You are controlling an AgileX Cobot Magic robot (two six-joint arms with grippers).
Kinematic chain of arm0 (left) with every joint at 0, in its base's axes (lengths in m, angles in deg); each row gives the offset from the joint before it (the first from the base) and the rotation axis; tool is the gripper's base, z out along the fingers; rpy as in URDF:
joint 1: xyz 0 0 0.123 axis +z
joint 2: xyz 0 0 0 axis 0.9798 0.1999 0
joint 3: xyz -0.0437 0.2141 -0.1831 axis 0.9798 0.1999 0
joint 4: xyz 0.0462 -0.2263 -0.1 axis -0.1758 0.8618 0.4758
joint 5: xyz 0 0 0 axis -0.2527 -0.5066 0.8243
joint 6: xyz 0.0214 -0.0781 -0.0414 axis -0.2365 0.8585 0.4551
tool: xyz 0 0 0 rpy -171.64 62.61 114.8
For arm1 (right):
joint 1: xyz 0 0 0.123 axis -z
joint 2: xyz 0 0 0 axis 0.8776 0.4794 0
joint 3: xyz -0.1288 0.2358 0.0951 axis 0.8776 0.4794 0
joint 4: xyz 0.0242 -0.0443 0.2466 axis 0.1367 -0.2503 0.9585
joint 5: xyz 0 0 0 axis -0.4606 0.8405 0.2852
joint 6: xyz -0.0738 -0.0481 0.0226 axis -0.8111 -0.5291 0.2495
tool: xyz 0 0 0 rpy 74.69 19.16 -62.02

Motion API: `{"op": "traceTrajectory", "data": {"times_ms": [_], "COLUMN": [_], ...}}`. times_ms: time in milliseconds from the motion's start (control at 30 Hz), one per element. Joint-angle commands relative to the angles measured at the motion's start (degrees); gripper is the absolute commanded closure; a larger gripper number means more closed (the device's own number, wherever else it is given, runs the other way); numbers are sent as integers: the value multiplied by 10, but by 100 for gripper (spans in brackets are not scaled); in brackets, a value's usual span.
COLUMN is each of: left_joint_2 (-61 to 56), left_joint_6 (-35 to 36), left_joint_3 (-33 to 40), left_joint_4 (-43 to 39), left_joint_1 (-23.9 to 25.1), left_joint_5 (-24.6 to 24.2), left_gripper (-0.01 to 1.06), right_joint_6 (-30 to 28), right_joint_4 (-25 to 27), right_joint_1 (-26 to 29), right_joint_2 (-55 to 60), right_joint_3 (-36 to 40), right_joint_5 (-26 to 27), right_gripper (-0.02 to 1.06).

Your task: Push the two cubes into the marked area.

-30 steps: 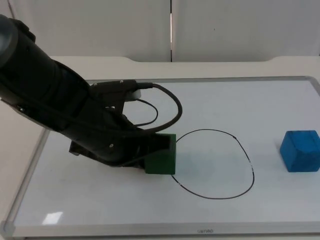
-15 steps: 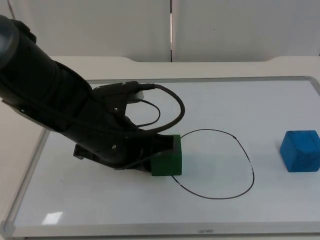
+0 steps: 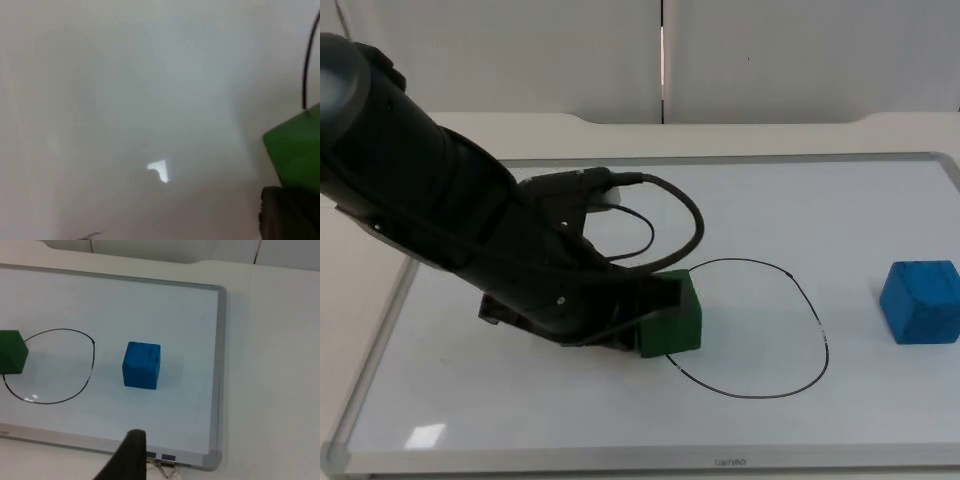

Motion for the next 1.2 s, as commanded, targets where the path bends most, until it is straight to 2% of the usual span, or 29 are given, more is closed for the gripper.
{"op": "traceTrajectory", "data": {"times_ms": [0, 467, 867, 1167], "left_joint_2": [3, 4, 4, 4], "left_joint_6": [0, -1, -3, -18], "left_joint_3": [1, -33, -33, -49], "left_joint_4": [6, 5, 5, 2], "left_joint_1": [-10, -14, -32, -33], "left_joint_5": [0, -7, 24, -7], "left_gripper": [105, 105, 105, 105], "right_joint_6": [1, 1, 1, 1], "right_joint_4": [-3, -3, -3, -3], "right_joint_1": [1, 1, 1, 1], "right_joint_2": [-2, -2, -2, -2], "right_joint_3": [4, 4, 4, 4], "right_joint_5": [3, 3, 3, 3], "right_gripper": [-1, -1, -1, -1]}}
